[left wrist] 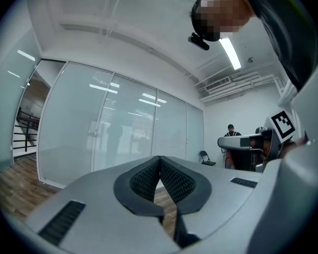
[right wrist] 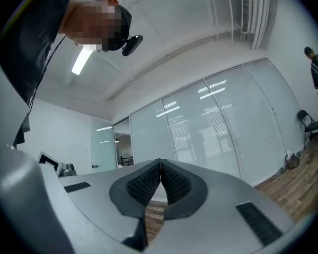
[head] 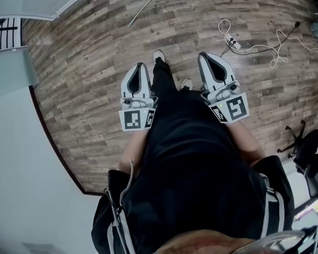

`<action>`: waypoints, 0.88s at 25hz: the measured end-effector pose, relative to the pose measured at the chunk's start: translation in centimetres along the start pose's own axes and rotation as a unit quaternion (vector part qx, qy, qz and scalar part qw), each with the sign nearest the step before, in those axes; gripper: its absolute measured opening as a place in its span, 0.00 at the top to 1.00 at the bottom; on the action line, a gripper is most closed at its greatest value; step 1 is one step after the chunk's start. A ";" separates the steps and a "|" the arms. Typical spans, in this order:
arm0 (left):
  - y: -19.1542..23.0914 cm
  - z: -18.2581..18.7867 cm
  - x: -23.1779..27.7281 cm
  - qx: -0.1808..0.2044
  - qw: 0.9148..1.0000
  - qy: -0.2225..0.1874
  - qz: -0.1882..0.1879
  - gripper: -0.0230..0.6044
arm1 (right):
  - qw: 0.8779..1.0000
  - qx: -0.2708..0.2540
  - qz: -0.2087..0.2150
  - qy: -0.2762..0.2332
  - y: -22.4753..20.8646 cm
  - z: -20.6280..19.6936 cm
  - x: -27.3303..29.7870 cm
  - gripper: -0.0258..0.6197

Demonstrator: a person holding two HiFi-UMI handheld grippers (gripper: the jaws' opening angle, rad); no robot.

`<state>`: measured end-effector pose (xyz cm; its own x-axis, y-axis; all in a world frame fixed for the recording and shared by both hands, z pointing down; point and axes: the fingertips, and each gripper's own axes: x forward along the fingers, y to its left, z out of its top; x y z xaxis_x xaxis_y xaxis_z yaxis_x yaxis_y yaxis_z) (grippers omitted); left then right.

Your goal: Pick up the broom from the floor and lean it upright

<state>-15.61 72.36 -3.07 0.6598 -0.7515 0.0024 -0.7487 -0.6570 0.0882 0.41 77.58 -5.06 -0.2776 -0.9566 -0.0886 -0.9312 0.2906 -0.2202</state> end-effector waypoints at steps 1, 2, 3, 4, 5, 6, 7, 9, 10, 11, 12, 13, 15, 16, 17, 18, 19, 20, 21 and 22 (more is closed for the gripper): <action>0.4 -0.3 0.3 -0.003 1.000 0.003 0.001 0.93 | 1.000 -0.001 -0.005 -0.002 -0.4 0.0 0.2 0.93; 0.8 -0.7 0.8 -0.007 1.000 0.006 0.000 0.93 | 1.000 -0.002 -0.012 -0.002 -0.9 0.0 0.4 0.93; 1.1 -1.0 1.3 -0.011 1.000 0.008 0.000 0.93 | 1.000 -0.004 -0.021 0.000 -1.4 -0.1 0.6 0.93; 1.4 -1.3 1.8 -0.015 1.000 0.010 -0.002 0.93 | 1.000 -0.006 -0.030 0.002 -2.0 -0.2 0.7 0.93; 1.6 -1.6 2.6 -0.018 1.000 0.012 -0.005 0.93 | 0.999 -0.008 -0.040 0.005 -2.7 -0.4 0.9 0.93; 1.9 -1.8 3.4 -0.021 1.000 0.012 -0.009 0.93 | 0.999 -0.010 -0.050 0.010 -3.5 -0.5 1.2 0.93; 2.1 -2.0 4.4 -0.026 1.000 0.010 -0.015 0.93 | 0.998 -0.012 -0.059 0.014 -4.3 -0.7 1.6 0.93; 2.6 -2.2 6.5 -0.039 0.999 0.000 -0.033 0.93 | 0.997 -0.011 -0.078 0.018 -6.2 -1.0 2.6 0.93; 2.9 -2.3 7.6 -0.045 0.998 -0.006 -0.042 0.93 | 0.996 -0.009 -0.086 0.019 -7.2 -1.1 3.2 0.93; 3.4 -2.4 8.7 -0.049 0.998 -0.009 -0.047 0.93 | 0.995 -0.007 -0.094 0.020 -8.1 -1.2 4.1 0.93; 4.0 -2.5 10.0 -0.050 0.997 -0.009 -0.049 0.93 | 0.995 -0.006 -0.099 0.023 -8.9 -1.3 5.2 0.93; 4.8 -2.7 11.3 -0.052 0.997 -0.007 -0.049 0.93 | 0.994 -0.004 -0.102 0.026 -9.7 -1.4 6.5 0.93; 6.8 -2.8 13.8 -0.054 0.997 -0.003 -0.046 0.93 | 0.995 -0.003 -0.097 0.031 -10.8 -1.3 9.5 0.93; 7.8 -2.8 15.0 -0.052 0.998 -0.002 -0.045 0.93 | 0.995 -0.004 -0.091 0.032 -11.1 -1.2 11.1 0.93; 9.0 -2.8 16.2 -0.049 0.998 0.000 -0.043 0.93 | 0.996 -0.005 -0.084 0.031 -11.3 -1.1 12.8 0.93; 10.2 -2.8 17.5 -0.047 0.998 0.002 -0.040 0.93 | 0.996 -0.006 -0.078 0.030 -11.7 -0.9 14.5 0.93; 11.6 -2.8 19.0 -0.049 0.998 0.005 -0.035 0.93 | 0.997 -0.004 -0.076 0.029 -12.3 -0.7 16.4 0.93; 13.0 -2.7 20.4 -0.053 0.998 0.008 -0.030 0.93 | 0.997 -0.001 -0.078 0.030 -13.0 -0.5 18.3 0.93; 14.3 -2.5 21.7 -0.055 0.998 0.011 -0.024 0.93 | 0.996 0.003 -0.081 0.030 -13.6 -0.2 20.1 0.93; 15.6 -2.2 22.9 -0.054 0.998 0.014 -0.020 0.93 | 0.996 0.006 -0.082 0.030 -14.1 0.0 21.8 0.93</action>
<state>-12.08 45.05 0.54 0.6912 -0.7223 0.0240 -0.7118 -0.6746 0.1958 7.53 52.64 -3.87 -0.1359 -0.9907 0.0079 -0.9623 0.1301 -0.2390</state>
